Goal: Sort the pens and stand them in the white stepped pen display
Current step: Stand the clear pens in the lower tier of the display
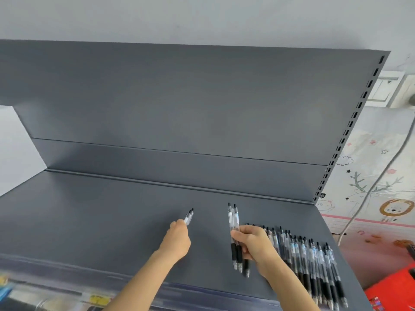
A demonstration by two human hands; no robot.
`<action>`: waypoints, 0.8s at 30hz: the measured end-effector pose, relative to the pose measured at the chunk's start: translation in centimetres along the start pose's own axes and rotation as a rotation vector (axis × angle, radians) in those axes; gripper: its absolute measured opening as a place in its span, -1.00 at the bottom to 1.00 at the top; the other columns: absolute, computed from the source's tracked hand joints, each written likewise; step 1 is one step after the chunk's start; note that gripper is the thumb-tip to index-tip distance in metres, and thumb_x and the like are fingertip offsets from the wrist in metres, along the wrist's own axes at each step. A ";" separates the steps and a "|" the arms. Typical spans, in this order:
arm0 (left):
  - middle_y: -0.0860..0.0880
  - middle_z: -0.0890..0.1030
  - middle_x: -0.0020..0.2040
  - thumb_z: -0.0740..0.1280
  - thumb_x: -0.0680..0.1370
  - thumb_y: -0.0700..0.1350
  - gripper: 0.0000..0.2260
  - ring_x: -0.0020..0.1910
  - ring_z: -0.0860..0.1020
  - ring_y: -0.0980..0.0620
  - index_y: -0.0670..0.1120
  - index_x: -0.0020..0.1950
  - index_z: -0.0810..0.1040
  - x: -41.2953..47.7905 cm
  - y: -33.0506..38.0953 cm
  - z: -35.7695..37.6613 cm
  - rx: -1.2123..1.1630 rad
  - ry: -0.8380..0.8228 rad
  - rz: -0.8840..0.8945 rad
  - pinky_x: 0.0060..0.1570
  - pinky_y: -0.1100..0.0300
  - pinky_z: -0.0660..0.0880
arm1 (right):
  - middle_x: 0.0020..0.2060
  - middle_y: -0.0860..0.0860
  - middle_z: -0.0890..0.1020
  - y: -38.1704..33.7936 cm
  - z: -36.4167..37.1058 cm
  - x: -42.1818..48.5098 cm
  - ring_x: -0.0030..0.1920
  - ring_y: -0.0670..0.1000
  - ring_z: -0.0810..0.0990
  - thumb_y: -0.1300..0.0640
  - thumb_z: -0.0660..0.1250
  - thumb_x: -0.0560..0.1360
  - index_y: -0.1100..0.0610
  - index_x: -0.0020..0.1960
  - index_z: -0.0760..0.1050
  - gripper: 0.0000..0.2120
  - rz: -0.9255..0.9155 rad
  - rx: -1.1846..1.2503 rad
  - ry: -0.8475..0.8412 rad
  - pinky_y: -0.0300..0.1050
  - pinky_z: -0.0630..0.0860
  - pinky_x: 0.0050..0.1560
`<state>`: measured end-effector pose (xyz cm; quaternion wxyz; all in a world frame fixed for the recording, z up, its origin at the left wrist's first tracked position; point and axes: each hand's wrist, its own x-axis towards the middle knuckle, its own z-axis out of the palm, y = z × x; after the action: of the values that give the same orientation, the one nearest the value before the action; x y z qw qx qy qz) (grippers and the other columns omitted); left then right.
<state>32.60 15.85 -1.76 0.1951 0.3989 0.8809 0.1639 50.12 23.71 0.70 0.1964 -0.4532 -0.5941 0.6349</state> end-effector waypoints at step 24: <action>-0.07 0.68 -0.19 0.19 0.58 -0.32 -0.83 -0.19 0.66 0.01 -0.14 -0.06 0.54 -10.3 -29.1 -21.3 -1.174 0.133 0.009 -0.21 0.25 0.57 | -0.48 0.00 0.44 -10.1 39.2 -5.5 -0.52 -0.08 0.33 0.30 0.30 0.49 0.19 -0.29 0.46 -0.82 -0.195 -0.071 -0.410 -0.27 0.27 -0.49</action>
<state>10.16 -13.16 6.10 0.3271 0.2168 0.6514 0.6494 18.27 -0.99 7.46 0.1158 -0.2619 -0.6845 0.6704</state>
